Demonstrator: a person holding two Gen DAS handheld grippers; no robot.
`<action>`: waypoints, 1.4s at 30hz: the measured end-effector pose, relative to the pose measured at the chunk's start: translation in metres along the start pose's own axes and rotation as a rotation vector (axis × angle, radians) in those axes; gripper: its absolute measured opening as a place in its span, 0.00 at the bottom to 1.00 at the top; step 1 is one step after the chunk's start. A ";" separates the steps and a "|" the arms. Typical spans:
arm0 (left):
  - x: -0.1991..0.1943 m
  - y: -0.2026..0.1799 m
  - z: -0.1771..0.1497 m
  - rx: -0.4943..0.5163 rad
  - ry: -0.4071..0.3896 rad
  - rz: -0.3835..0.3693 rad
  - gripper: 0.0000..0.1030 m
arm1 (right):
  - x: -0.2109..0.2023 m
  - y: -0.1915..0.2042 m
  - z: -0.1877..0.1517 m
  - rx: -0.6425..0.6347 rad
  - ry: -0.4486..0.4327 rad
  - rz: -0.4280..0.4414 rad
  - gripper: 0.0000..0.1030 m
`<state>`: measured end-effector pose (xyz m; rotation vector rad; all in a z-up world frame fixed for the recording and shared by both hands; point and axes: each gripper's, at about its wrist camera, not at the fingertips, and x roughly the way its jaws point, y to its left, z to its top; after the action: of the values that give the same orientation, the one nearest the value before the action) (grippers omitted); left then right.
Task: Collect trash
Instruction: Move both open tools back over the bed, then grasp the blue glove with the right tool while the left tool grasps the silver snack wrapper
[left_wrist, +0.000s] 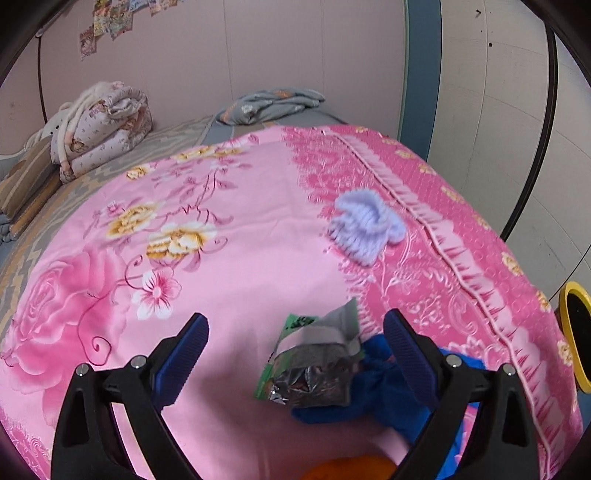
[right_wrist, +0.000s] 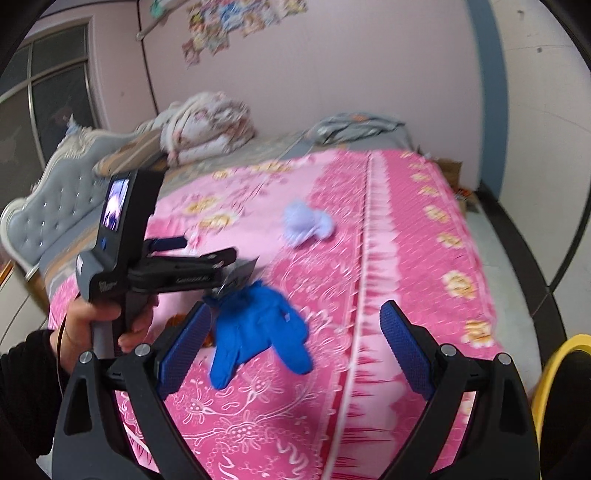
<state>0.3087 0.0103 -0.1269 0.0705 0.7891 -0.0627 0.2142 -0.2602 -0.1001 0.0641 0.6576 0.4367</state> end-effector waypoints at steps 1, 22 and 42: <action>0.002 0.001 -0.001 0.000 0.005 -0.004 0.89 | 0.007 0.003 -0.002 -0.006 0.016 0.005 0.86; 0.050 0.039 -0.018 -0.134 0.081 -0.168 0.41 | 0.124 0.031 -0.011 -0.082 0.246 0.086 0.76; 0.042 0.048 -0.017 -0.179 0.036 -0.170 0.29 | 0.133 0.028 -0.009 -0.089 0.233 0.007 0.12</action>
<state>0.3304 0.0583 -0.1667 -0.1655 0.8323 -0.1518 0.2921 -0.1809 -0.1792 -0.0699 0.8663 0.4839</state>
